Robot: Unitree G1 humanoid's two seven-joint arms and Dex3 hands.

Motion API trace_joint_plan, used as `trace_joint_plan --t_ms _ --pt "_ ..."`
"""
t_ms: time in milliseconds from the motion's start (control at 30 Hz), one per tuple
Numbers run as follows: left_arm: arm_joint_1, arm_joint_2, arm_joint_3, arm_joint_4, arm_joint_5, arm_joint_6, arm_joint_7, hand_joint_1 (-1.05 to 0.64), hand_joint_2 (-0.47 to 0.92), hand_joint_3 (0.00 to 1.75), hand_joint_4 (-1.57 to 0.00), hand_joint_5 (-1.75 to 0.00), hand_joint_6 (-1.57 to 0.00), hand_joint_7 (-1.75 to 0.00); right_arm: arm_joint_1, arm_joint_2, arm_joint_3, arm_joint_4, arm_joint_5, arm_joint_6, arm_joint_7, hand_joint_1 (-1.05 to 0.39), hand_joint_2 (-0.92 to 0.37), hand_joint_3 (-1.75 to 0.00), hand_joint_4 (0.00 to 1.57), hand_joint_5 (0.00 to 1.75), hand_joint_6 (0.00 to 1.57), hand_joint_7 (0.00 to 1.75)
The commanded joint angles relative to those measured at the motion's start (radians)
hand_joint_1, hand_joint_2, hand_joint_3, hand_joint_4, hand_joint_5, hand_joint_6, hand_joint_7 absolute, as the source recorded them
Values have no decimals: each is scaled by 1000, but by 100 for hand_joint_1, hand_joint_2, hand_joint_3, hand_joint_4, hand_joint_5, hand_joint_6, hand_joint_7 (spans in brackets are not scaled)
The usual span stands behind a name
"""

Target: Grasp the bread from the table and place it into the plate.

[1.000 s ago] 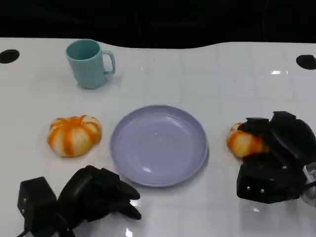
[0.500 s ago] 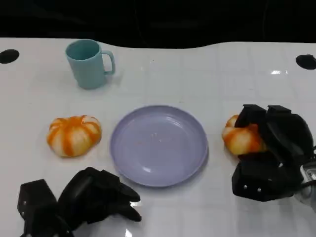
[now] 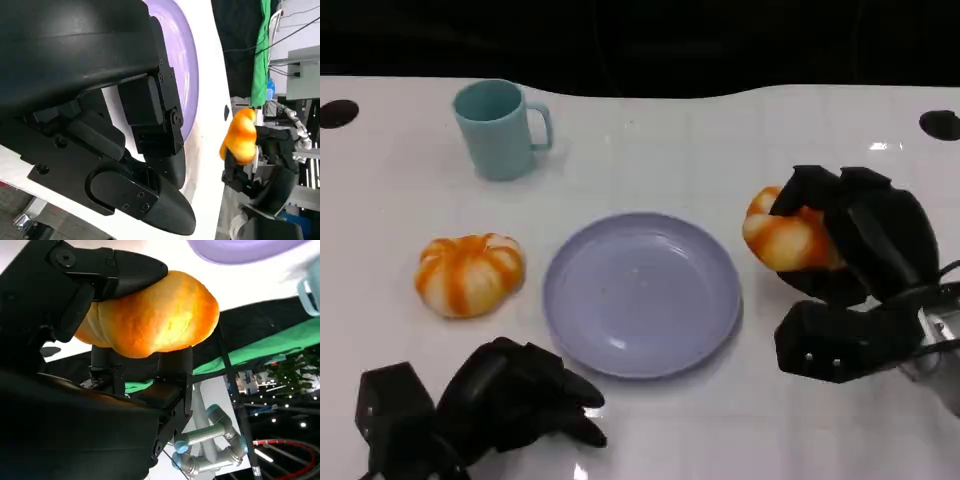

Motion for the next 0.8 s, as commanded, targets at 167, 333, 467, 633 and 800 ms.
trace_joint_plan --t_ms 167,333,467,633,800 --pt "11 13 -2 -5 0 -4 6 -105 82 0 -153 -26 -153 0 8 36 -10 -106 48 -41 96 -14 -26 -143 99 175 76 174" --pt "11 14 -2 -5 0 -7 4 -105 82 0 -153 -26 -153 0 -15 66 7 -108 53 -92 159 -15 -26 -149 101 175 76 174" --pt "16 14 -3 -12 2 -8 7 -105 82 0 -153 -26 -153 0 -33 80 20 -98 38 -120 194 -17 -24 -151 101 175 77 175" --pt "17 15 -4 -10 4 -14 6 -105 83 0 -152 -26 -152 0 -58 114 37 -63 33 -122 235 -17 -25 -148 99 175 76 174" --pt "20 13 -3 -15 -2 -7 5 -105 82 0 -152 -26 -153 0 -71 128 51 -31 31 -133 259 -17 -27 -146 100 175 77 175"
